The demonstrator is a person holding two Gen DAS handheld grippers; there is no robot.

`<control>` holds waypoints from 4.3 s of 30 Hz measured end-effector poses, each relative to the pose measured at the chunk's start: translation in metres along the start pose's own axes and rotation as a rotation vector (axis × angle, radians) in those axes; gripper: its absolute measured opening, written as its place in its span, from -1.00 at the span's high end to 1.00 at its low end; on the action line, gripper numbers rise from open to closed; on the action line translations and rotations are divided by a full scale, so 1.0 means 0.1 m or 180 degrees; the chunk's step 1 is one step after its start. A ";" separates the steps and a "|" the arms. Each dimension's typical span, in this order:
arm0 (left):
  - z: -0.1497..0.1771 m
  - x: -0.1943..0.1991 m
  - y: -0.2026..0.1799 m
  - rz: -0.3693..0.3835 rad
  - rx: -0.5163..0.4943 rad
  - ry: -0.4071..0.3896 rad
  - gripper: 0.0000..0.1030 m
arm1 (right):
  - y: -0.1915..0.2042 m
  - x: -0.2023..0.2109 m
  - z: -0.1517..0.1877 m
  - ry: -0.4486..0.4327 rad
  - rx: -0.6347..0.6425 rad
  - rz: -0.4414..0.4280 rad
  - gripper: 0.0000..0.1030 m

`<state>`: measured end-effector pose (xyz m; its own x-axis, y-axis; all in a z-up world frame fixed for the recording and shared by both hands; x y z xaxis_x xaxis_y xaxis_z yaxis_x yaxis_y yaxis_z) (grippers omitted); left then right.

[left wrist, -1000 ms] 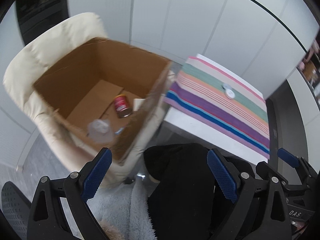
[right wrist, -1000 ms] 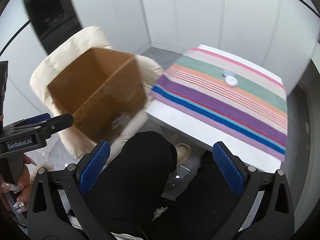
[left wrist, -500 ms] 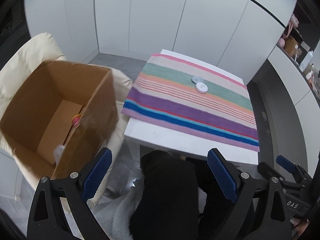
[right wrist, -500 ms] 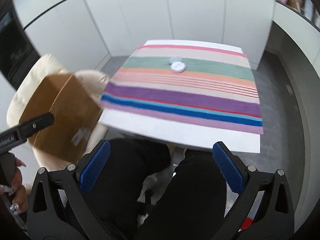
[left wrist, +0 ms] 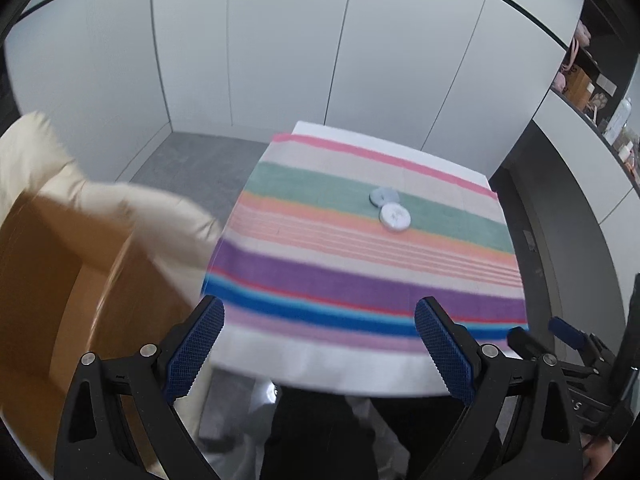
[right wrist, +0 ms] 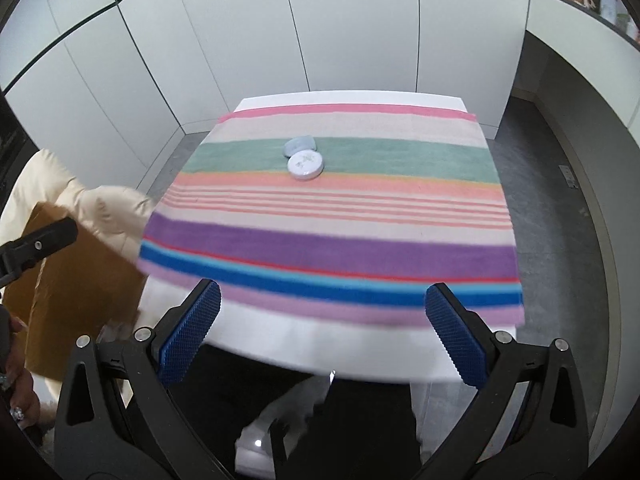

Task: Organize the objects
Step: 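Move both tools back toward the two white compacts on the cloth, then grasp the white round compact with right tool while left tool grasps the frosted compact, then lift and carry both compacts with both tools over the cardboard box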

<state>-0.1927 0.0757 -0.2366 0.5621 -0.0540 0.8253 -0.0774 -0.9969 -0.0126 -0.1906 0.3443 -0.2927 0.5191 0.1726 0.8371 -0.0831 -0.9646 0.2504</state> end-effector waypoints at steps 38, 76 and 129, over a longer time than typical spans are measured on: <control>-1.07 -3.21 -1.04 0.0268 0.0153 0.0783 -0.89 | -0.86 -2.05 -0.93 -0.0033 0.0256 0.0425 -0.17; -1.42 -1.90 -0.95 -0.0261 -0.0533 0.0437 -0.15 | -0.28 -0.96 -1.44 -0.0189 0.0301 0.0318 -0.17; 0.23 1.50 -0.94 -0.0224 -0.0631 -0.0307 -0.16 | 0.16 1.82 0.34 -0.0442 0.0422 -0.0026 -0.17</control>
<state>-0.0820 0.1603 -0.1246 0.6473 0.0007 0.7623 -0.1900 -0.9683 0.1622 -0.0685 0.3533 -0.1526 0.6325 0.1603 0.7578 0.0298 -0.9826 0.1831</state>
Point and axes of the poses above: each gripper's, at about its wrist camera, not at the fingertips, and x roughly against the way its jaws point, y to its left, z to its underside, the point moved 8 cm from there along -x, roughly the way its jaws point, and after that the axes turned 12 degrees about -x, right-handed, at the moved point
